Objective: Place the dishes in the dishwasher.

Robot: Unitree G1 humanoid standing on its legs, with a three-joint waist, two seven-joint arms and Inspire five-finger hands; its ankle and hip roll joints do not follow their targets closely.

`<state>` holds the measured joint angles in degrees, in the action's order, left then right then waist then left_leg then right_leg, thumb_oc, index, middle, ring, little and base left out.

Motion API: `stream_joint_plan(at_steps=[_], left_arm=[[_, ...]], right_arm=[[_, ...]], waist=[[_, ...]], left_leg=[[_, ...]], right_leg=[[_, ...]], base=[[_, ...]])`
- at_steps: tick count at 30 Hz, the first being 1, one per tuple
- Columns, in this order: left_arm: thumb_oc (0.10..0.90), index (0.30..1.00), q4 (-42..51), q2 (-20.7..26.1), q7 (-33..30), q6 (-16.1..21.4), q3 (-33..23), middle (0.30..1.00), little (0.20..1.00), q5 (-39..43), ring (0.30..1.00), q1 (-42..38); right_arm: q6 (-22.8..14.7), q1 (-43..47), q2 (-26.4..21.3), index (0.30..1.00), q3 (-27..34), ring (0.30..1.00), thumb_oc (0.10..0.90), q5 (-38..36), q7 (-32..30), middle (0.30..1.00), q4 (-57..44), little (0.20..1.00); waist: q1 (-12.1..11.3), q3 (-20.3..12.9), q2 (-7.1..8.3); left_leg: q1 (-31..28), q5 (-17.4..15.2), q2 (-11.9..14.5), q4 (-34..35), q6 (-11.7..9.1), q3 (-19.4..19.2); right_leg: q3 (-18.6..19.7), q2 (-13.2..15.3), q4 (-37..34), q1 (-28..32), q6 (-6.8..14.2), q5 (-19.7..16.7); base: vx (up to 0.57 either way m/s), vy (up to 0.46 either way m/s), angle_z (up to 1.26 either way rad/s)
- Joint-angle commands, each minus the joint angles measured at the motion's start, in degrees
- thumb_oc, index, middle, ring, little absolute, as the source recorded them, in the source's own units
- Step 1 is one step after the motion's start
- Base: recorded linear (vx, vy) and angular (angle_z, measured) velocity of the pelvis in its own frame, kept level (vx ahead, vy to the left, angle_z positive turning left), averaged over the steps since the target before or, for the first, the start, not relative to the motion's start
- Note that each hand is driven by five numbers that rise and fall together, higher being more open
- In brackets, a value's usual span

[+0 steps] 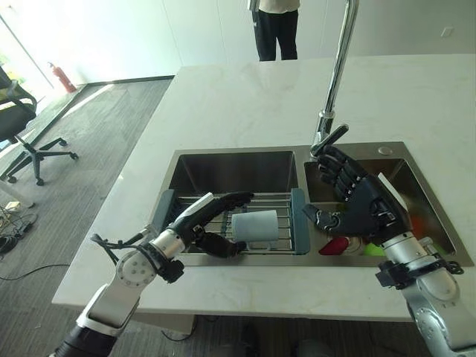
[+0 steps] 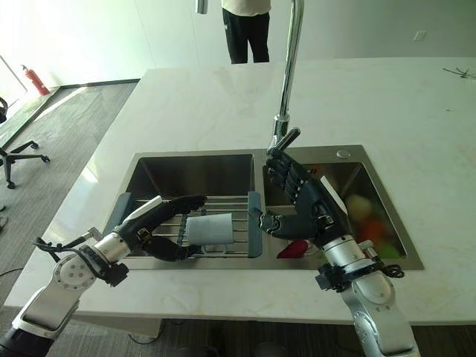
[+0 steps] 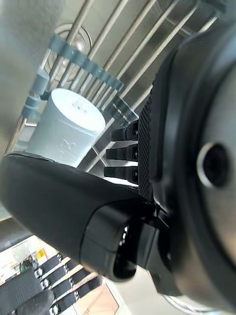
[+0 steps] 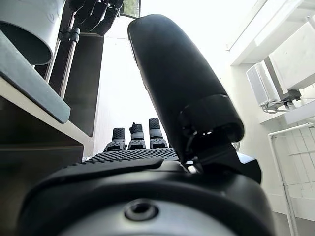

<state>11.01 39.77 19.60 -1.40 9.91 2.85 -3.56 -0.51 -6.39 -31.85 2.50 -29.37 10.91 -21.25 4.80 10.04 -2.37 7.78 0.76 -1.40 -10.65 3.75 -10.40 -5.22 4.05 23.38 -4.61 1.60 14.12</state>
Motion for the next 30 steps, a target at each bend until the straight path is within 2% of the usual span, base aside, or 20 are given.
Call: stream_joint_plan(at_steps=[1,14,24,30], left_arm=[[0.800,0.900,0.66,0.64,-1.56,3.37,-1.00,0.900,0.900,-0.81,0.900,-8.67],[0.800,0.900,-2.34,1.47,-1.49,3.35,0.22,0.900,0.900,-1.61,0.900,-11.95],[0.800,0.900,-4.51,3.13,3.30,0.17,1.81,0.900,0.900,-5.13,0.900,-13.05],[0.800,0.900,-5.54,3.32,4.07,-0.61,2.31,0.900,0.900,-5.35,0.900,-13.48]], right_arm=[[-4.65,7.81,-0.10,0.900,0.12,0.900,0.800,-0.18,0.67,0.900,-2.91,0.900],[-3.12,8.54,-0.64,0.900,0.43,0.900,0.800,0.13,2.14,0.900,-2.63,0.900],[-1.66,8.75,-1.19,0.900,0.73,0.900,0.800,0.23,4.00,0.900,-2.26,0.900],[-1.26,8.90,-0.93,0.900,0.34,0.900,0.800,0.09,4.31,0.900,-2.10,0.900]], waist=[[1.32,-1.66,-0.82],[2.64,-1.75,-1.48],[3.20,-2.02,-1.76],[3.44,-1.89,-1.91]], left_leg=[[-4.74,-15.95,3.84,-6.53,-3.68,0.02],[-5.41,-16.33,4.06,-6.53,-3.72,-0.89],[-5.88,-16.52,4.23,-6.53,-3.80,-1.46],[-6.04,-16.57,4.25,-6.53,-3.79,-1.70]], right_leg=[[-2.90,-0.05,-6.20,0.52,5.08,-2.01],[-2.27,-0.34,-6.20,0.62,5.03,-1.94],[-2.23,-0.55,-6.20,0.81,5.06,-1.88],[-2.18,-0.54,-6.20,0.86,5.07,-1.88]], base=[[0.01,-0.006,-0.06],[0.00,-0.003,-0.05],[0.00,-0.005,-0.01],[0.00,0.000,0.00]])
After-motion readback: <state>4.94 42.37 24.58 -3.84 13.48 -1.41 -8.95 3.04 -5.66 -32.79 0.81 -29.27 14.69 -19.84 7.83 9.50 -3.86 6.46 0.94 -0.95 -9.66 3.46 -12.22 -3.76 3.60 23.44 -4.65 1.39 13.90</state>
